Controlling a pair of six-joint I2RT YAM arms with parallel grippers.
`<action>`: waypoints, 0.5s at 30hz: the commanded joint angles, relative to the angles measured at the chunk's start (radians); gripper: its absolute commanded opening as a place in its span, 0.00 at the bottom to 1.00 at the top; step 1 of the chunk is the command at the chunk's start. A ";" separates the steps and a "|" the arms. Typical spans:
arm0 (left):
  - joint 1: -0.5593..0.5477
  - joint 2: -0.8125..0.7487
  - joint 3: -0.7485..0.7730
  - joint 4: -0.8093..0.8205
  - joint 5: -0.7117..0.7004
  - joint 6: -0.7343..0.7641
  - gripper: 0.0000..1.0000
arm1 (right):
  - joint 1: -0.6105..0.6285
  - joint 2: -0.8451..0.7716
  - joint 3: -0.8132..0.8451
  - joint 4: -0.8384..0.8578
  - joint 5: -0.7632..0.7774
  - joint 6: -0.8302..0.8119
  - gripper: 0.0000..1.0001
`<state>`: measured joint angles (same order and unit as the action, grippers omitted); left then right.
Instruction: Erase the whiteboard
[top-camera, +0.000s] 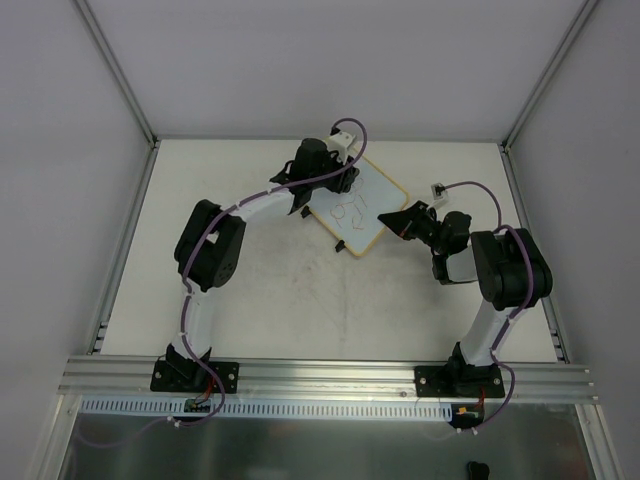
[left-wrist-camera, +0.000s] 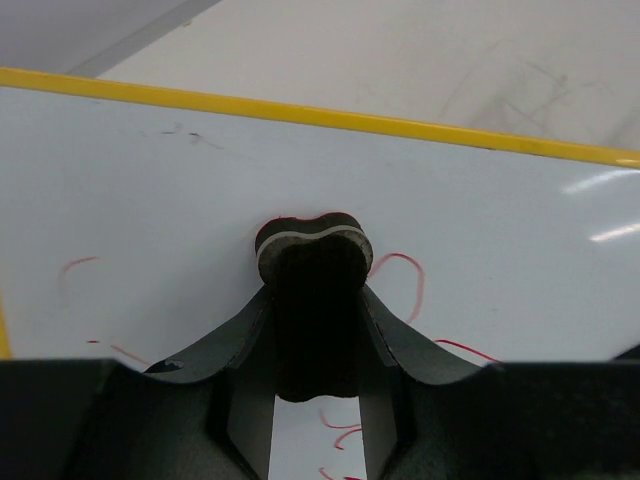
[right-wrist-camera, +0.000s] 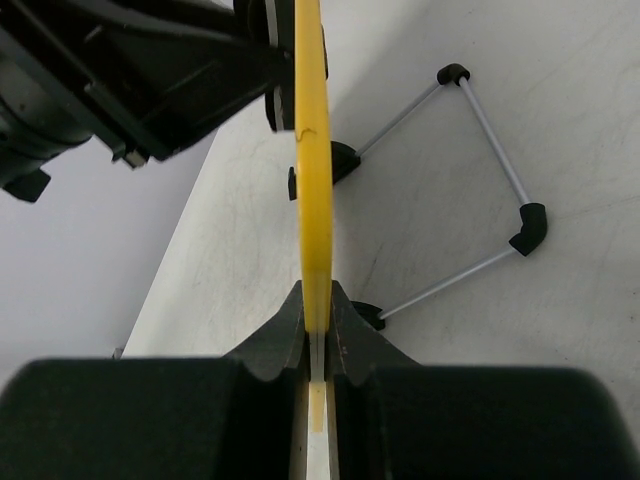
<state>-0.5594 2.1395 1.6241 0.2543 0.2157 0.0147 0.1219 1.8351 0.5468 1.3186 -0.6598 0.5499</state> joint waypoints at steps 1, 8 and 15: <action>-0.097 -0.052 -0.093 -0.001 0.064 -0.005 0.00 | 0.025 0.016 0.047 0.212 -0.027 -0.050 0.00; -0.140 -0.093 -0.210 0.052 0.060 -0.010 0.00 | 0.025 0.016 0.050 0.212 -0.029 -0.050 0.00; -0.137 -0.064 -0.188 0.072 0.011 -0.007 0.00 | 0.028 0.016 0.048 0.212 -0.031 -0.050 0.00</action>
<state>-0.6685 2.0563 1.4387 0.3553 0.2050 0.0139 0.1219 1.8423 0.5541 1.3193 -0.6628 0.5465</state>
